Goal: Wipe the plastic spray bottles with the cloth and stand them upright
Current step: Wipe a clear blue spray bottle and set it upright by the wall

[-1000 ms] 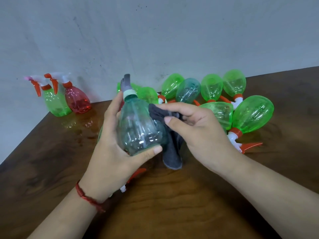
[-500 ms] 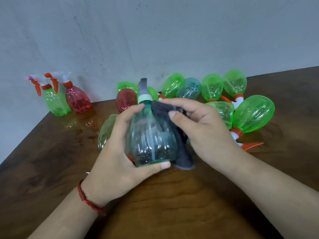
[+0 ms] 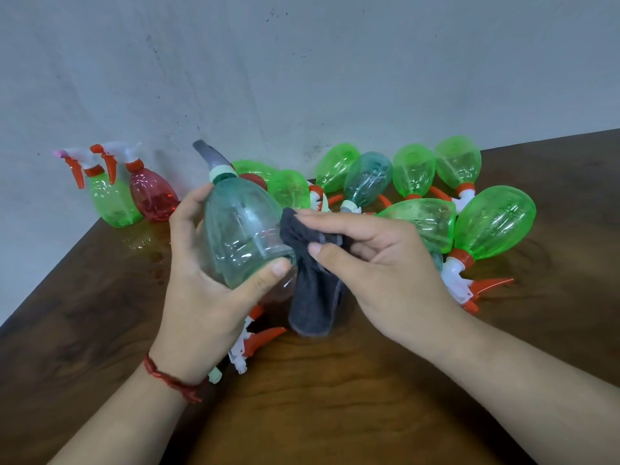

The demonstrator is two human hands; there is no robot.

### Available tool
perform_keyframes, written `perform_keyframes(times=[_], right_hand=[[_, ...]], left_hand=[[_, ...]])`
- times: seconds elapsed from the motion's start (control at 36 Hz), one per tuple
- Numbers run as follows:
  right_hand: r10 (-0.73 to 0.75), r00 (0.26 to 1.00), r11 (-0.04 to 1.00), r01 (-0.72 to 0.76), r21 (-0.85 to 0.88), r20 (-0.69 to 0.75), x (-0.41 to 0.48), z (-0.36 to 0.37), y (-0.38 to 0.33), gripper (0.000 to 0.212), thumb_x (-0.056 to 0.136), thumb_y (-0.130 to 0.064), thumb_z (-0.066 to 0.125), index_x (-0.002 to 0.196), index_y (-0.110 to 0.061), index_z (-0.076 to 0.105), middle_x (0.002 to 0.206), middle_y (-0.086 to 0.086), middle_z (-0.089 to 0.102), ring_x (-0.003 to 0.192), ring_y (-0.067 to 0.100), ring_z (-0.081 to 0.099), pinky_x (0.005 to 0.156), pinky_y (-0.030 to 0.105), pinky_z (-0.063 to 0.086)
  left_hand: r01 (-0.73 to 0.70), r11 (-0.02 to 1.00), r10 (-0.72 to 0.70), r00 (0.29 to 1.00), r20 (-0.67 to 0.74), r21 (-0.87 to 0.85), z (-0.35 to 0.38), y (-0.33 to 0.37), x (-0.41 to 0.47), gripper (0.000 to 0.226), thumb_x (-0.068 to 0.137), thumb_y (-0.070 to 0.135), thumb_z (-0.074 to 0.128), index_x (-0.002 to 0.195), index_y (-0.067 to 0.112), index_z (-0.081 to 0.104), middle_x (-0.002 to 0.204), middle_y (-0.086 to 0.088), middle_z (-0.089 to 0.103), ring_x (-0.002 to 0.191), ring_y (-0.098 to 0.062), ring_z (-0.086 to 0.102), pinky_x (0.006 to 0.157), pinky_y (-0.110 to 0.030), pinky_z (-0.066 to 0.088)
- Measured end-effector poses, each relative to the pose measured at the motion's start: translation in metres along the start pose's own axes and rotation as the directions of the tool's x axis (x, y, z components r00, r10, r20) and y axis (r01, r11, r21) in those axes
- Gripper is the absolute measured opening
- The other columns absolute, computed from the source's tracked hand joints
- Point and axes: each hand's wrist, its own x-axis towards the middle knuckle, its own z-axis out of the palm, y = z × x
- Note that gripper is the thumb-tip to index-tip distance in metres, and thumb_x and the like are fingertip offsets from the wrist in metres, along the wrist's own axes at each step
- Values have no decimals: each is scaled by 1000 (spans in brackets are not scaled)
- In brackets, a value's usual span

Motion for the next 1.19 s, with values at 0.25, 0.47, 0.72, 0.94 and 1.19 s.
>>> perform_keyframes(times=[0.25, 0.47, 0.72, 0.94, 1.19], right_hand=[[-108, 993, 960, 116, -253, 47, 0, -2, 4, 38, 99, 7, 64, 121, -20, 80, 140, -10, 69, 136, 4, 59, 119, 36, 44], [119, 993, 956, -121, 268, 22, 10, -1, 0, 32, 103, 1, 58, 126, -14, 75, 126, 12, 76, 118, 23, 71, 108, 39, 55], [249, 967, 929, -253, 271, 52, 3, 6, 4, 30, 102, 0, 63, 128, -10, 74, 119, 17, 78, 111, 31, 74, 106, 48, 56], [50, 998, 998, -51, -34, -31, -2, 8, 4, 41, 99, 3, 69, 119, -32, 78, 126, -10, 77, 124, 8, 69, 109, 39, 55], [-48, 994, 997, 42, -70, -100, 5, 0, 0, 40, 96, 5, 71, 116, -29, 78, 115, -11, 80, 111, 7, 74, 96, 23, 57]], left_hand=[[25, 990, -39, 995, 96, 137, 1, -7, -2, 109, 75, 27, 99, 159, 22, 29, 157, -6, 47, 141, -30, 58, 110, -53, 55], [-3, 999, -2, 991, 133, 34, 3, 3, -5, 114, 67, 12, 98, 158, 8, 29, 153, -1, 51, 141, -26, 57, 111, -44, 55], [-36, 999, 37, 999, -33, 6, -1, 4, 2, 100, 75, 19, 90, 155, 9, 32, 138, 31, 56, 133, -12, 62, 102, -27, 57], [55, 985, -50, 998, -33, 164, 4, 5, 0, 109, 74, 17, 93, 163, 21, 28, 154, 14, 46, 141, -2, 53, 111, -20, 49], [275, 883, -288, 957, 24, -379, 0, 17, 4, 53, 100, 38, 69, 146, 31, 45, 142, -3, 66, 134, -34, 64, 107, -77, 46]])
